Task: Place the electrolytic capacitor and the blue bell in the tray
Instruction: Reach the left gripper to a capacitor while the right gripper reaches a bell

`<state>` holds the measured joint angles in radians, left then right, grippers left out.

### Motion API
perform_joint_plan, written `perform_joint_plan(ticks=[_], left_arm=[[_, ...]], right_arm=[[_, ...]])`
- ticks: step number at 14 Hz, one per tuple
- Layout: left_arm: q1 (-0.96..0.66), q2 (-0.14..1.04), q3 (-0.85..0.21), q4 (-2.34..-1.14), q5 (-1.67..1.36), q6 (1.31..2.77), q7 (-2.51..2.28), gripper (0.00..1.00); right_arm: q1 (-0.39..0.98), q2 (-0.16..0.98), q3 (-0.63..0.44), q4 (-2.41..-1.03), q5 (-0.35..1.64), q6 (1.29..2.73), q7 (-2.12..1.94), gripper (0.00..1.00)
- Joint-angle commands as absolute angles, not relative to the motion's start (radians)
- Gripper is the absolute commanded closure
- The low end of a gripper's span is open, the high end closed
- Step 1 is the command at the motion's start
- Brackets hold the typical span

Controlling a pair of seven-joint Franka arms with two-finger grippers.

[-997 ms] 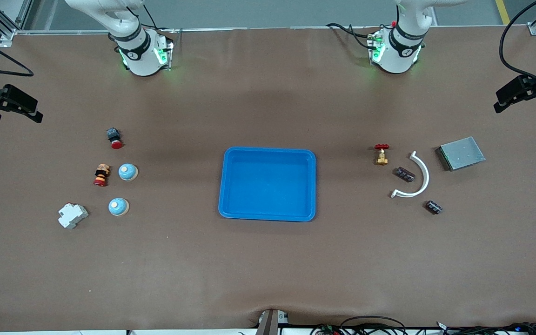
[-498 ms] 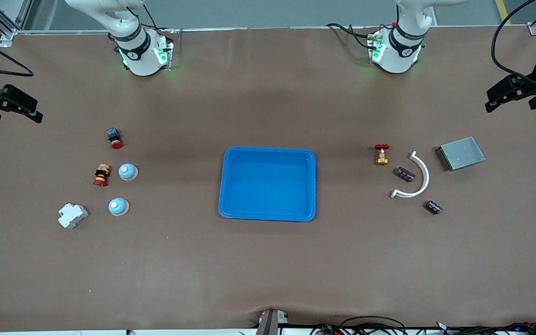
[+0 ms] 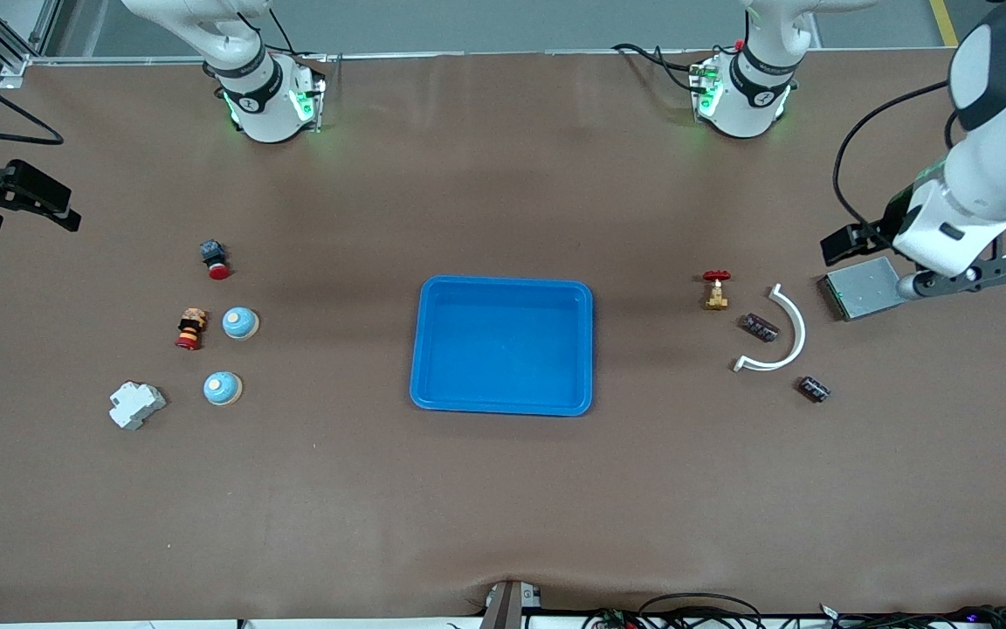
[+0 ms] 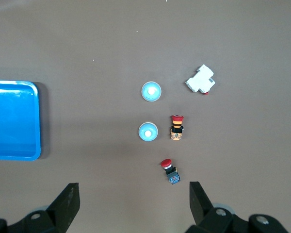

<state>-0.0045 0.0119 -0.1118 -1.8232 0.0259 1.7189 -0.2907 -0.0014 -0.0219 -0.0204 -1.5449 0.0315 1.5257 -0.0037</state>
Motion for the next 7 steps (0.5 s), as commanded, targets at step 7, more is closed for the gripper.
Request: perform_joint_plan(ticks=[7], left_arm=[[0.015, 0.084, -0.115, -2.141, 0.012, 2.130, -0.584, 0.00]], right_arm=[[-0.005, -0.054, -0.017, -1.870, -0.001, 1.824, -0.006, 0.00]])
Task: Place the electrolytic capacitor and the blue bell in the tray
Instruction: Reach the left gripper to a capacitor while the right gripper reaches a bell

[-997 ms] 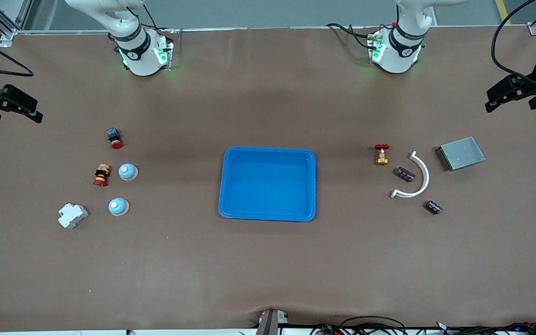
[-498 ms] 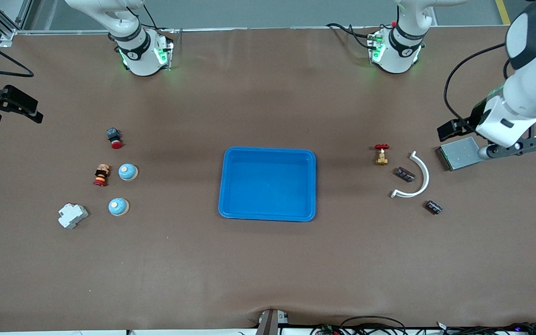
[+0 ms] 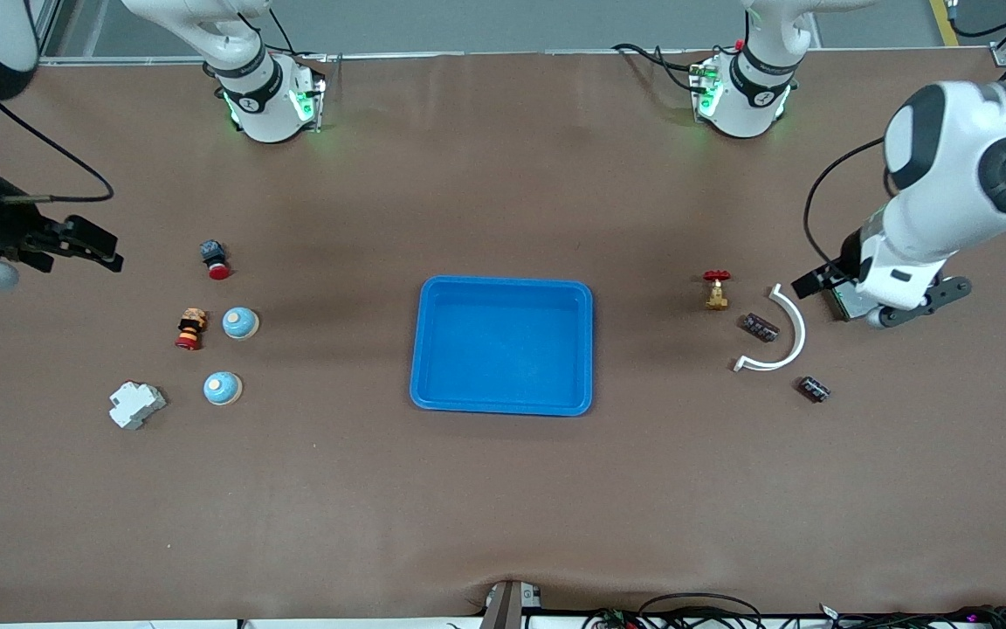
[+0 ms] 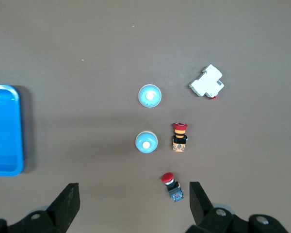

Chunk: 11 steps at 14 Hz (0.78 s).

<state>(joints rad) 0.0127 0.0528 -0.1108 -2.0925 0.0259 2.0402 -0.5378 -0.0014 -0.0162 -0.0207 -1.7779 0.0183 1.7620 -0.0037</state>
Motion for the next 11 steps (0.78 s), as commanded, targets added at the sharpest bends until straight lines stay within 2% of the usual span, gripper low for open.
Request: perform_joint_plan(ticks=[1, 4, 7, 11], left_arm=[[0.018, 0.113, -0.115, -2.163, 0.005, 2.193, -0.625, 0.00], [0.020, 0.176, -0.114, -2.220, 0.005, 2.333, -0.737, 0.00], [0.017, 0.202, -0.115, -2.218, 0.005, 2.361, -0.845, 0.00], [0.021, 0.256, -0.114, -2.223, 0.005, 2.428, -0.871, 0.02]], right_arm=[[-0.008, -0.051, -0.015, -1.906, -0.006, 1.856, -0.006, 0.00], [-0.009, -0.055, -0.017, -2.052, -0.006, 1.995, -0.006, 0.00], [-0.008, -0.054, -0.017, -2.199, -0.006, 2.170, -0.008, 0.00], [-0.009, -0.014, -0.017, -2.302, -0.006, 2.348, -0.008, 0.00]])
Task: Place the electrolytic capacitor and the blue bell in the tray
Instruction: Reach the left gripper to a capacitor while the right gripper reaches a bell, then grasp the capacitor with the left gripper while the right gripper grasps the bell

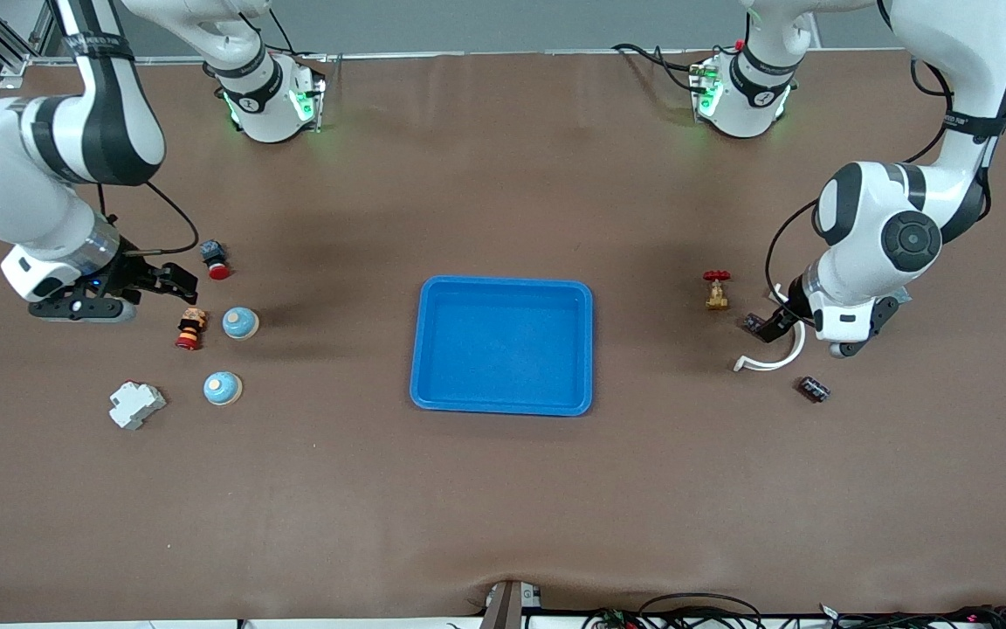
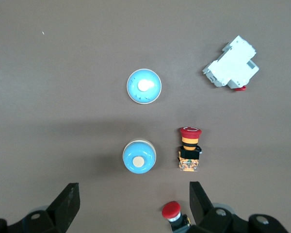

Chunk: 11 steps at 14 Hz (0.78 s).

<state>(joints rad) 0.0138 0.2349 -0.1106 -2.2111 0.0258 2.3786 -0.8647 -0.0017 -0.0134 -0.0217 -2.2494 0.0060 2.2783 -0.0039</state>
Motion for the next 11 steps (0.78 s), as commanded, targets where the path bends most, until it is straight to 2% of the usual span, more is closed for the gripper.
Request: perform_joint_plan(ticks=[1, 5, 7, 11], left_arm=[[0.021, 0.270, -0.114, -2.229, 0.003, 2.456, -0.871, 0.03], [0.037, 0.327, -0.114, -2.282, 0.003, 2.600, -0.873, 0.08], [0.052, 0.340, -0.114, -2.290, 0.003, 2.622, -0.873, 0.13], [0.054, 0.354, -0.114, -2.290, 0.003, 2.623, -0.885, 0.37]], right_arm=[[-0.008, 0.006, -0.017, -2.327, -0.006, 2.402, -0.008, 0.00], [-0.005, 0.135, -0.017, -2.336, -0.006, 2.532, -0.009, 0.00], [-0.003, 0.193, -0.017, -2.336, -0.006, 2.591, -0.009, 0.00], [0.000, 0.276, -0.015, -2.344, -0.006, 2.687, -0.009, 0.00]])
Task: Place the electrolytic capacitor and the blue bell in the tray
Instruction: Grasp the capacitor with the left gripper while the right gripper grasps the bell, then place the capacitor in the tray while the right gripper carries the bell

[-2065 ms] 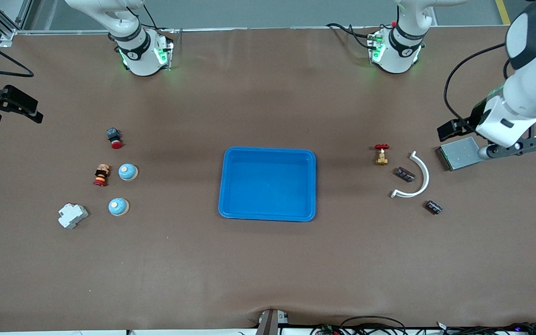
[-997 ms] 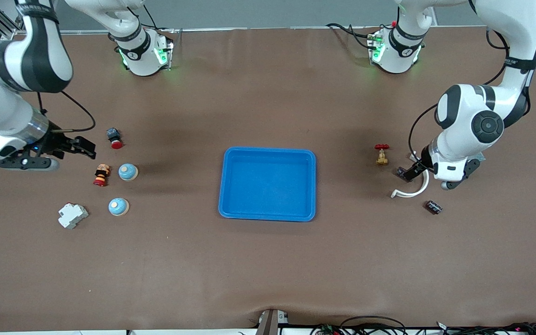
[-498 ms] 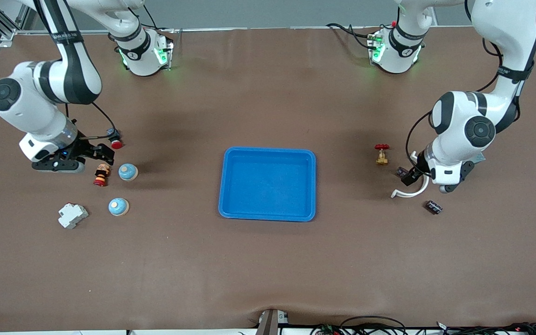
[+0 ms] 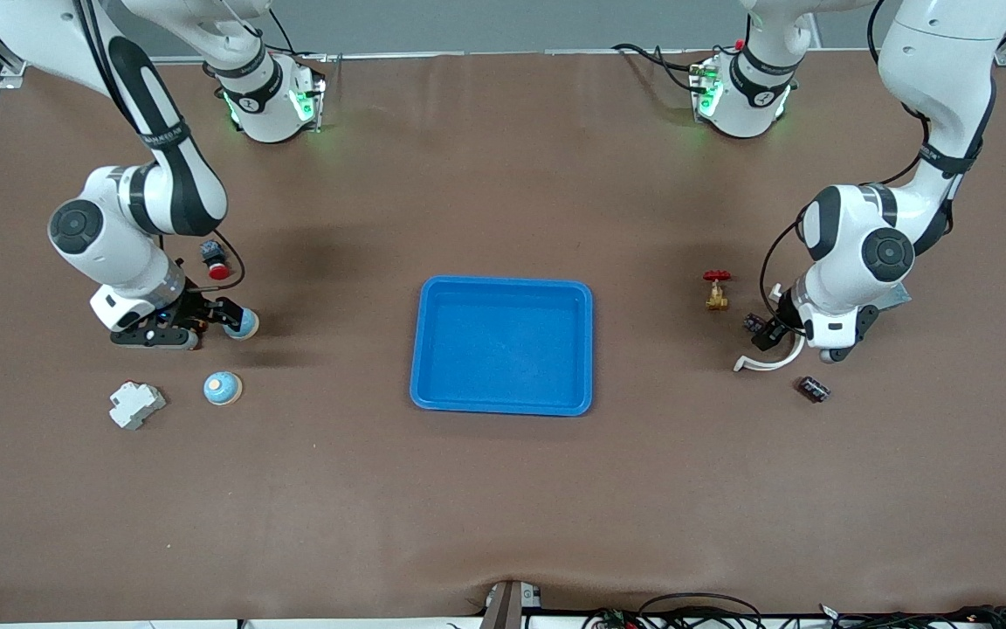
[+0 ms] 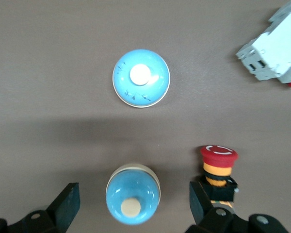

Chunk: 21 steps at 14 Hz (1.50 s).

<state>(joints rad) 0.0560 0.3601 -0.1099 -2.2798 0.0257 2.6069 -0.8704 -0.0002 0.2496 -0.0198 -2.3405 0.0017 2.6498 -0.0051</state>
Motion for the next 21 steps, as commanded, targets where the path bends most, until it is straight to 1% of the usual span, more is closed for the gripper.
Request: perform_joint_plan(ticks=[1, 3, 5, 6, 7, 11, 14, 15, 16, 17, 18, 21], left_arm=[[0.052, 0.362, -0.114, -2.289, 0.003, 2.623, -0.896, 0.41], [0.051, 0.382, -0.114, -2.284, 0.003, 2.643, -0.899, 0.51], [0.051, 0.394, -0.114, -2.284, 0.005, 2.658, -0.897, 0.66], [0.051, 0.397, -0.114, -2.283, 0.005, 2.658, -0.897, 0.77], [0.048, 0.399, -0.114, -2.281, 0.011, 2.658, -0.893, 1.00], [0.041, 0.353, -0.126, -2.283, 0.012, 2.649, -0.897, 1.00], [0.041, 0.287, -0.182, -2.278, 0.012, 2.628, -0.940, 1.00], [0.043, 0.263, -0.207, -2.273, 0.012, 2.626, -0.969, 1.00], [0.041, 0.247, -0.225, -2.266, 0.012, 2.608, -0.992, 1.00], [0.041, 0.248, -0.250, -2.234, 0.012, 2.567, -1.006, 1.00], [0.038, 0.255, -0.276, -2.211, 0.012, 2.539, -1.037, 1.00], [-0.001, 0.276, -0.330, -2.151, 0.012, 2.531, -1.150, 1.00]], right_arm=[[0.000, 0.285, -0.015, -2.355, -0.006, 2.712, -0.009, 0.00], [0.000, 0.305, -0.015, -2.381, -0.006, 2.762, -0.008, 0.00], [0.002, 0.322, -0.015, -2.399, -0.006, 2.803, -0.009, 0.00], [0.002, 0.337, -0.015, -2.398, -0.006, 2.804, -0.009, 0.00], [0.000, 0.350, -0.015, -2.398, -0.006, 2.809, -0.009, 0.00], [0.000, 0.351, -0.015, -2.414, -0.006, 2.810, -0.009, 0.00], [0.003, 0.351, -0.015, -2.415, -0.006, 2.798, -0.011, 0.00], [0.006, 0.351, -0.015, -2.414, -0.006, 2.793, -0.014, 0.21], [0.012, 0.351, -0.015, -2.414, -0.006, 2.792, -0.014, 0.59], [0.018, 0.351, -0.015, -2.414, -0.006, 2.790, -0.014, 0.94], [0.020, 0.351, -0.015, -2.413, -0.006, 2.790, -0.012, 1.00], [0.055, 0.345, -0.012, -2.399, -0.005, 2.789, 0.005, 1.00]])
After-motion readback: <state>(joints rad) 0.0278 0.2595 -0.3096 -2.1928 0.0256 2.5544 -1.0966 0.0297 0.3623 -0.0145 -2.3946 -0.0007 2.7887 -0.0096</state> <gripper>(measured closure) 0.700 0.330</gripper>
